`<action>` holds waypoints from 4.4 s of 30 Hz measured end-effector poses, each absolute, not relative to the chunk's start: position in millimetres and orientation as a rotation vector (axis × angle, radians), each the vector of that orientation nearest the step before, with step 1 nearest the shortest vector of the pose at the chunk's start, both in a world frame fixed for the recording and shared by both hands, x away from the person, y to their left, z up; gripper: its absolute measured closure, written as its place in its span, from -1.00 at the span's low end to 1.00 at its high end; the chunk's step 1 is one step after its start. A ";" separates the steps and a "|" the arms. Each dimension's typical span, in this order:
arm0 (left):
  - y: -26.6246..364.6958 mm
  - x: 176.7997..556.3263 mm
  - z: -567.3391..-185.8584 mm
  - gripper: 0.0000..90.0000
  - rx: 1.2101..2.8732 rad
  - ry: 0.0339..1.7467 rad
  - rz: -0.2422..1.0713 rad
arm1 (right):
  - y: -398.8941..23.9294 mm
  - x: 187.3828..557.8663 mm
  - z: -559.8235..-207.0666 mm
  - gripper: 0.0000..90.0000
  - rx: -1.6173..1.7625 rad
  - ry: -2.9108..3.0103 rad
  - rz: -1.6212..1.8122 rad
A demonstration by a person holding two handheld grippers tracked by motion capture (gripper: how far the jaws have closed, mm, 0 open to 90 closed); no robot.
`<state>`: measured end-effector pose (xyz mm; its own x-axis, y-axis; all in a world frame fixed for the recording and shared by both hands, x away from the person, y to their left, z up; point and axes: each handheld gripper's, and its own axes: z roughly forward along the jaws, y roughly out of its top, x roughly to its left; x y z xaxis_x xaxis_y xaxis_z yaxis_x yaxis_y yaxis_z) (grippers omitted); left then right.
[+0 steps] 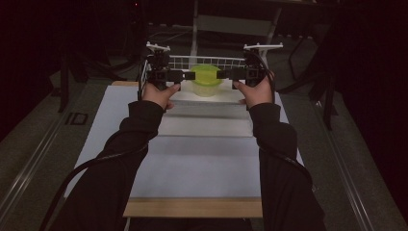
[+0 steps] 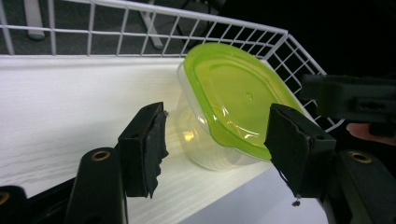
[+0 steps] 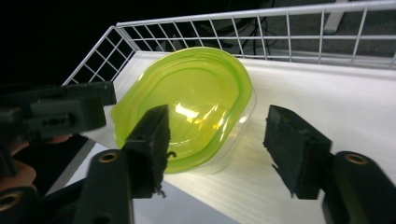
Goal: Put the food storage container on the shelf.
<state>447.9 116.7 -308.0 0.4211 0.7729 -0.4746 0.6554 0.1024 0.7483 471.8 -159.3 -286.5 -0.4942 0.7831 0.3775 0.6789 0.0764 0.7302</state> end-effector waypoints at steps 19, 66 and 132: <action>129.0 387.9 -333.9 -0.67 1.681 0.958 0.214 | -141.7 418.0 -297.1 -0.05 1.264 2.303 1.393; 133.2 316.0 -414.9 -0.80 1.666 0.809 0.236 | -138.3 433.4 -340.2 0.44 1.311 2.199 1.300; 204.3 247.7 -493.2 -0.96 1.857 0.716 0.283 | -226.7 272.2 -479.6 -0.66 0.963 2.409 1.271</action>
<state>247.7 204.3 -493.2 0.7910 0.5964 -0.1365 0.3411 -0.2446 0.9076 272.2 -226.7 -479.6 -0.7496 0.6569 0.0806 0.4372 0.4001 0.8054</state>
